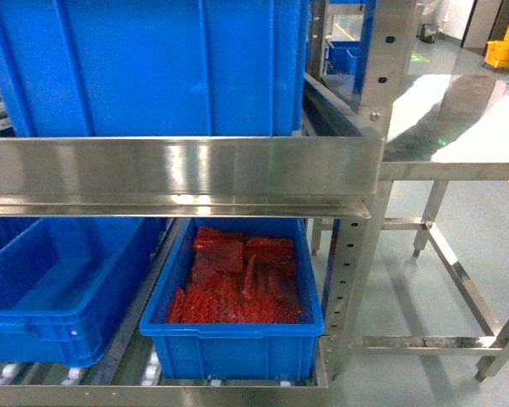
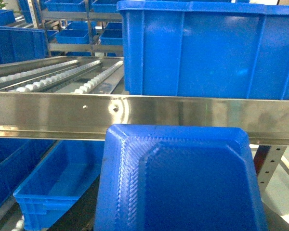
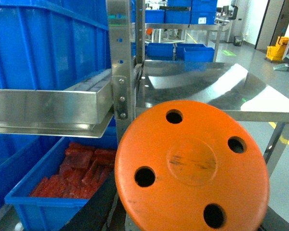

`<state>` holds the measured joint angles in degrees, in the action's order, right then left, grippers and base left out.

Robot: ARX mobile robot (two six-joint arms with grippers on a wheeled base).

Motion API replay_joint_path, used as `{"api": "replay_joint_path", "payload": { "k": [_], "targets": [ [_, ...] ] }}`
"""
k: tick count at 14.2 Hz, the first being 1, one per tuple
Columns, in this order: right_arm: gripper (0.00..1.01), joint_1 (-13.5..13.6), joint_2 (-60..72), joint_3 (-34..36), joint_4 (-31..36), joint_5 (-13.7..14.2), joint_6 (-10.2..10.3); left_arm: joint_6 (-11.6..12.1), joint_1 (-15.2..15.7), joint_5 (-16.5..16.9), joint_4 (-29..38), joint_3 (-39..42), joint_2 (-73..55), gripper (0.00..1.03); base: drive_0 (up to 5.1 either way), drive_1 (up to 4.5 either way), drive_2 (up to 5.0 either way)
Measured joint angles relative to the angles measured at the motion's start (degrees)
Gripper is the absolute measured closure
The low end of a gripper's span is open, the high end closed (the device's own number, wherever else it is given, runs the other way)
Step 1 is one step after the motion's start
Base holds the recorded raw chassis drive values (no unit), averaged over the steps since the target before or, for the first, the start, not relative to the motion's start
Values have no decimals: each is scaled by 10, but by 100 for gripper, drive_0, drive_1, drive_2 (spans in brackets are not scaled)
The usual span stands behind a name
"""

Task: Sort blue parts and orange caps into right shelf containers

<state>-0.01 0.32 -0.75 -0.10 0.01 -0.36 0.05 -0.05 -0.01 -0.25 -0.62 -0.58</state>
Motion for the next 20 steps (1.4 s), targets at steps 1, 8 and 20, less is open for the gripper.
{"api": "replay_joint_path", "payload": {
  "k": [1,8,20],
  "targets": [
    [58,0,0,0,-4,0,0,0,0,0,-2,0,0,60,-504,232,232],
    [58,0,0,0,-2,0,0,0,0,0,-1,0,0,60,-501,235,235],
    [58,0,0,0,-2,0,0,0,0,0,-1,0,0,60,-502,234,234]
  ]
}}
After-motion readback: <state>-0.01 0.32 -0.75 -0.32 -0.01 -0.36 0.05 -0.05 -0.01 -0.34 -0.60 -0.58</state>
